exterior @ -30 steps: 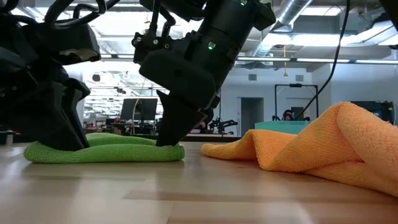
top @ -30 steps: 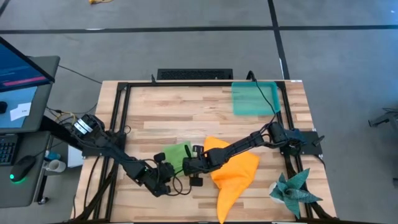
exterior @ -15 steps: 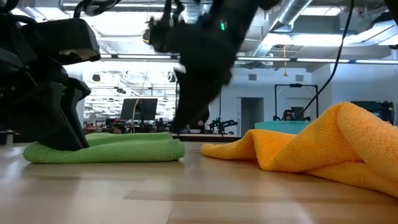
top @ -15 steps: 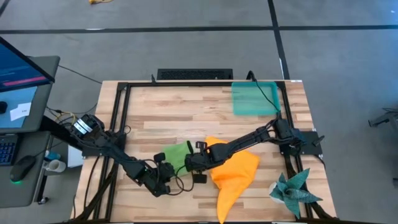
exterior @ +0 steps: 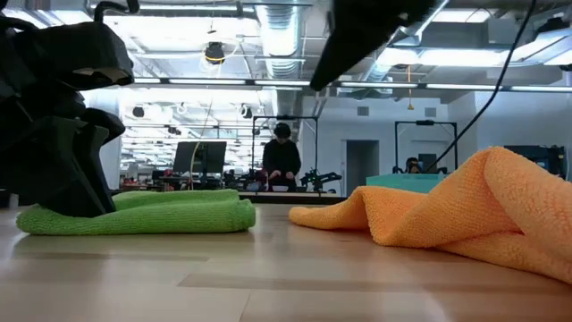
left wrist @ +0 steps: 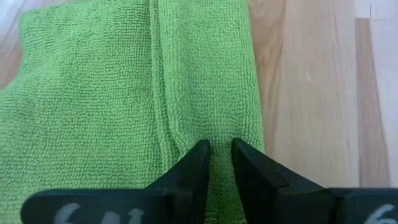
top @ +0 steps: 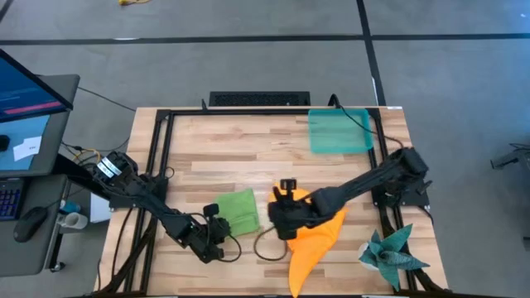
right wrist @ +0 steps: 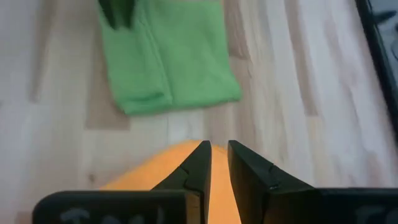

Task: Roll microfiber towels into tight, uniform cylinder then place into a basket
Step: Roll the green microfiber towel

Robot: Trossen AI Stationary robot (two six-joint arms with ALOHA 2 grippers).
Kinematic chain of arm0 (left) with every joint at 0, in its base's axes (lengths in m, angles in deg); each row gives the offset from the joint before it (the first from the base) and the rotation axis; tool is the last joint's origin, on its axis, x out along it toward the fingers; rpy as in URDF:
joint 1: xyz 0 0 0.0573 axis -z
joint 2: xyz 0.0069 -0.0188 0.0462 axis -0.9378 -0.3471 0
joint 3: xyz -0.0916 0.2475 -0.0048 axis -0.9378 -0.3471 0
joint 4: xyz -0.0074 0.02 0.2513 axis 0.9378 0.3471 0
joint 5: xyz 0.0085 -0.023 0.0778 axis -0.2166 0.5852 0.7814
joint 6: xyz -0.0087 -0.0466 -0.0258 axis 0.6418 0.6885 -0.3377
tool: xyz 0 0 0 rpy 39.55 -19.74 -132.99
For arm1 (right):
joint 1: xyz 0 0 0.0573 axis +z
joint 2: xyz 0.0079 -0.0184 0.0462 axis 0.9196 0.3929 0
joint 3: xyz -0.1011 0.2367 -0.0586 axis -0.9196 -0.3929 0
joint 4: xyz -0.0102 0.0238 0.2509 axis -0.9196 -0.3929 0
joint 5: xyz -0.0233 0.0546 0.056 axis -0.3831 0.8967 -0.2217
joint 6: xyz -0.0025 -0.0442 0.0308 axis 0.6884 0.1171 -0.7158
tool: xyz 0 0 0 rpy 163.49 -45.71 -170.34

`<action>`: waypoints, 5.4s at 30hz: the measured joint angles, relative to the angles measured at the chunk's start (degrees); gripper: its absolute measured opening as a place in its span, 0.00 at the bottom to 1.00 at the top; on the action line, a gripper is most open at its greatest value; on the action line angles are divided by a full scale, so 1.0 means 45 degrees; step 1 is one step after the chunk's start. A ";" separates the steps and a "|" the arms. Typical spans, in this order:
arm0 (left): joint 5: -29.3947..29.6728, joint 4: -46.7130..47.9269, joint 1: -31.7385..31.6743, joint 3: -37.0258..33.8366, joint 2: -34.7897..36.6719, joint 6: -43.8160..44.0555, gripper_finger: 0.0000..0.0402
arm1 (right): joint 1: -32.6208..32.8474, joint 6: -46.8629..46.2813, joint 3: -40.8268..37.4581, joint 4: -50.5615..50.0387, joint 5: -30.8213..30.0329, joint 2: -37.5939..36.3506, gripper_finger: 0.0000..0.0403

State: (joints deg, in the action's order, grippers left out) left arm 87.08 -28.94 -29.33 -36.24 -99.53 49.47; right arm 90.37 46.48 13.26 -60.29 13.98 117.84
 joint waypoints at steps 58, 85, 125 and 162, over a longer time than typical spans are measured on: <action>-0.0215 0.0000 -0.0695 0.0423 0.0010 -0.1249 0.35 | -0.0331 0.4188 -0.1446 0.8197 0.3904 0.2767 0.54; -0.0299 0.0204 -0.0695 0.0423 0.0010 -0.1145 0.35 | -0.0750 0.5127 -0.1946 0.9518 0.3825 0.3873 0.51; -0.0523 0.0198 0.0792 0.1627 0.1418 -0.6530 0.35 | -0.1830 0.1856 -0.2005 0.9199 0.5435 0.4370 0.19; -0.1128 0.4729 -0.0732 0.3410 -0.1448 -0.3460 0.39 | -0.1858 0.1639 -0.2005 0.9184 0.5982 0.4368 0.19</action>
State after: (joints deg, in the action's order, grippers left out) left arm 82.00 -7.66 -32.62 -20.90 -106.05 33.89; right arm 82.01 53.86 4.24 -18.96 40.90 137.49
